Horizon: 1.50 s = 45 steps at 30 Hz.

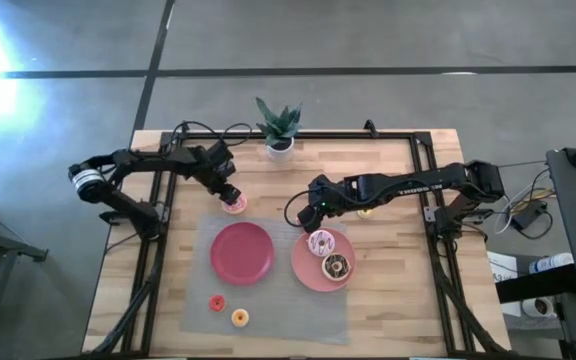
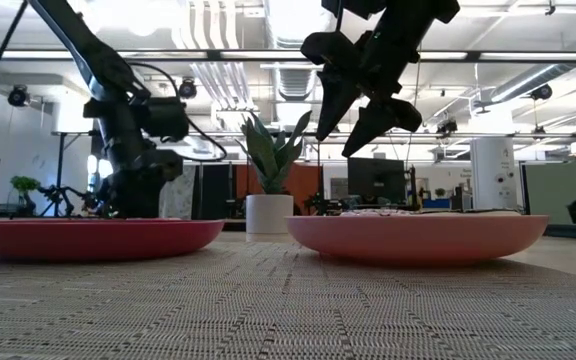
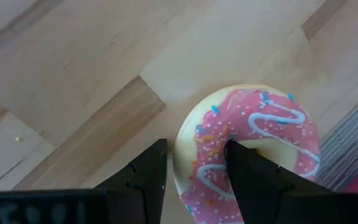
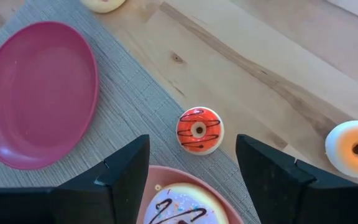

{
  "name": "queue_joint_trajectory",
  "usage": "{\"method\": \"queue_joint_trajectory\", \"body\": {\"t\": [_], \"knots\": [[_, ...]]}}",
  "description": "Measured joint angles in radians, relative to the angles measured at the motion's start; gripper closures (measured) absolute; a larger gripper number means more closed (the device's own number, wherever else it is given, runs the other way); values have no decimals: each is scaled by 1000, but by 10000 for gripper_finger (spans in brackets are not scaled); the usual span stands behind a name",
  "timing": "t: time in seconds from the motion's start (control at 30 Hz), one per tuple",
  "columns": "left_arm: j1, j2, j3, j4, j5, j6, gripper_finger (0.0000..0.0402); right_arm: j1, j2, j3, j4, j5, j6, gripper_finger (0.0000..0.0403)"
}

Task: Pick & Place donuts
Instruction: Put the large pink donut on the light pink plate

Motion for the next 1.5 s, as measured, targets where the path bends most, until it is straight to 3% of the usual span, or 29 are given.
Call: {"method": "queue_joint_trajectory", "body": {"t": [0.13,0.33,0.57,0.77,0.87,0.97,1.2,1.5], "knots": [[0,7,0,-2,5,17,298,0,0,0,0,0,-2,172],[-2,-16,1,-3,18,11,390,0,-2,0,0,-9,1,172],[-17,-154,105,-27,58,-58,399,0,-75,0,-1,-13,15,172],[-203,-202,194,26,92,-141,400,-6,-163,0,-56,128,41,172],[-355,-152,216,118,64,-182,400,-10,-203,0,-106,190,74,172],[-483,-70,253,194,-26,-168,400,-9,-240,0,-153,245,97,172],[-609,145,404,282,-150,-77,401,-9,-291,0,-246,276,132,172],[-674,360,583,289,-59,-69,401,-6,-343,0,-322,275,155,172]]}}
